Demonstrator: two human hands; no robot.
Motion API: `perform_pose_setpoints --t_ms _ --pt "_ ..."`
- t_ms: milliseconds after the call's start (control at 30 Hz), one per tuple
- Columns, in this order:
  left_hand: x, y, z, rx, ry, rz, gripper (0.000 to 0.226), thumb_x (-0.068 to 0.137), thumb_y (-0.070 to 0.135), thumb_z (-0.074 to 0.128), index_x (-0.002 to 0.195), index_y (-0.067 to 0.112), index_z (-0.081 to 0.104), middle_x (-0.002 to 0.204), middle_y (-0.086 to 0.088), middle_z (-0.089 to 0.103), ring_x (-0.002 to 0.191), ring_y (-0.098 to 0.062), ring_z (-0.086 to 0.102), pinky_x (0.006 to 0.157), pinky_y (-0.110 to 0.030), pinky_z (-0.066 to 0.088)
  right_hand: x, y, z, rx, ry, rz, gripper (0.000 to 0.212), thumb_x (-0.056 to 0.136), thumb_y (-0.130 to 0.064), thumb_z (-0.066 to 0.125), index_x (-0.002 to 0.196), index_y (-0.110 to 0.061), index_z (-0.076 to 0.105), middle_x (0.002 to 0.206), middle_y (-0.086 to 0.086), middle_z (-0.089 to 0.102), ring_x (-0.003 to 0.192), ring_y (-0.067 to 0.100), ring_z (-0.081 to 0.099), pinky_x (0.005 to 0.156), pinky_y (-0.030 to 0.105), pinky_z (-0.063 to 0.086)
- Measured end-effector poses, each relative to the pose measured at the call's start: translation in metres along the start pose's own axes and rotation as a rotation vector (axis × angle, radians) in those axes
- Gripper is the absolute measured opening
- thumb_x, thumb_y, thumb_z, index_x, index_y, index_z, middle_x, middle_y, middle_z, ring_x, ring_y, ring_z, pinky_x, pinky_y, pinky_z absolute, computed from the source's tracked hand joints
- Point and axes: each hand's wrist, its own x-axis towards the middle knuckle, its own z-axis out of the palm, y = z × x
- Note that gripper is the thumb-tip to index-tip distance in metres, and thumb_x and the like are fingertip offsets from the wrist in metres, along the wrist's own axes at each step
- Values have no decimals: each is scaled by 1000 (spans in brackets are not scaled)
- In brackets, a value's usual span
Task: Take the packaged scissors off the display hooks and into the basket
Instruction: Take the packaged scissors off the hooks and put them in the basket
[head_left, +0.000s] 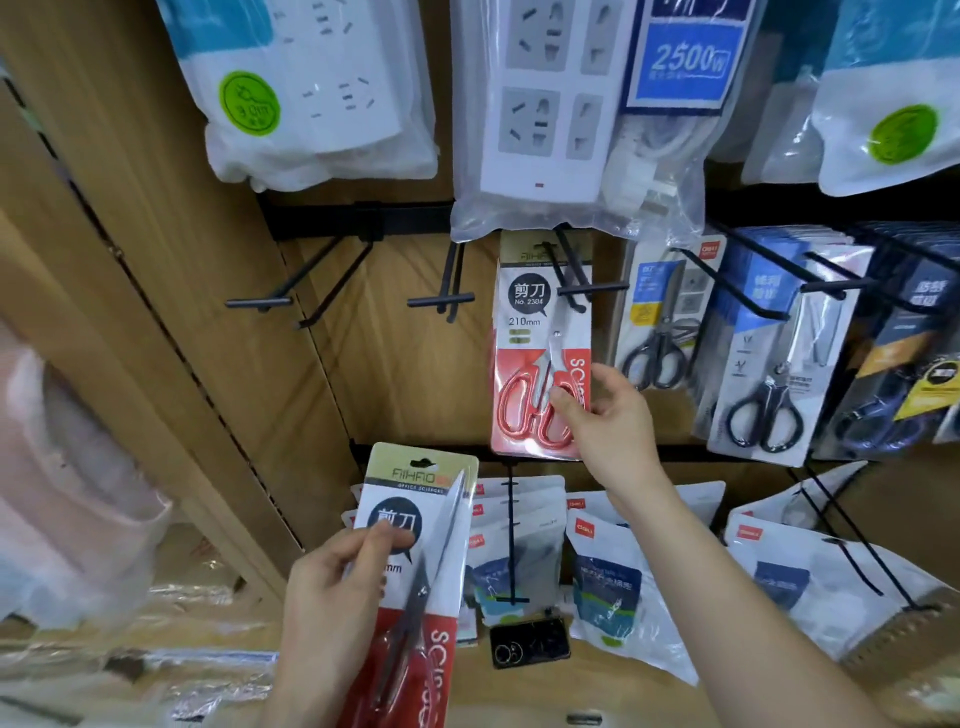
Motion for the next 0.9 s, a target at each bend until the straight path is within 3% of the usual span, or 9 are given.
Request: perform_pose_setpoints --t_ms 100,200,267,333,400,500,700,833,900 --pt "-2 5 -2 -74 8 -17 33 95 24 62 67 25 79 80 6 75 72 -19 71 58 -27 52 3 6 5 -117 35 22 60 84 -38 73 137 -21 51 113 -1 69 95 10 68 90 43 57" --pt "-4 11 -2 -165 -14 -23 34 97 24 61 69 20 79 83 0 75 68 -20 72 50 -24 50 -16 7 -2 -246 57 18 63 89 -35 69 144 -25 40 132 0 54 121 16 53 104 42 46" --pt "-7 17 3 -214 -46 -35 32 97 27 60 71 19 79 84 -6 75 66 -27 72 48 -28 51 -39 9 -14 -164 -130 64 46 93 -35 65 136 -32 49 130 -6 58 119 12 56 106 41 46" --pt "-8 24 12 -220 -69 -1 32 96 29 60 74 19 79 84 -3 76 71 -29 73 59 -38 56 -67 15 -27 -20 -485 241 29 94 -41 58 122 -35 61 117 -4 70 110 13 66 102 44 51" --pt "-11 31 24 -252 -84 28 32 98 28 58 76 17 79 85 1 76 76 -30 74 71 -48 59 -92 33 -35 25 -754 463 39 88 -55 57 119 -33 66 115 1 73 106 16 70 98 44 54" --pt "-10 37 44 -289 -76 64 30 98 29 56 82 20 80 92 4 76 90 -29 72 84 -57 56 -112 56 -41 -62 -850 587 60 72 -79 61 121 -45 65 129 -3 67 117 19 65 105 46 48" --pt "-12 39 74 -373 -37 107 30 100 31 53 86 25 79 93 2 75 95 -35 70 84 -64 54 -124 53 -45 291 -823 707 57 89 -58 48 135 -25 50 115 26 69 106 39 69 88 41 56" --pt "-10 40 82 -397 -65 152 29 101 33 51 88 29 77 97 -6 73 95 -34 70 84 -64 53 -129 57 -40 391 -517 577 47 79 -39 61 111 -6 66 94 28 73 71 33 73 67 38 61" --pt "-12 44 82 -387 -112 237 22 99 36 53 92 32 73 100 -2 72 99 -31 69 86 -65 51 -130 57 -39 433 -429 549 44 76 -36 63 100 0 70 89 31 72 66 31 73 63 36 62"
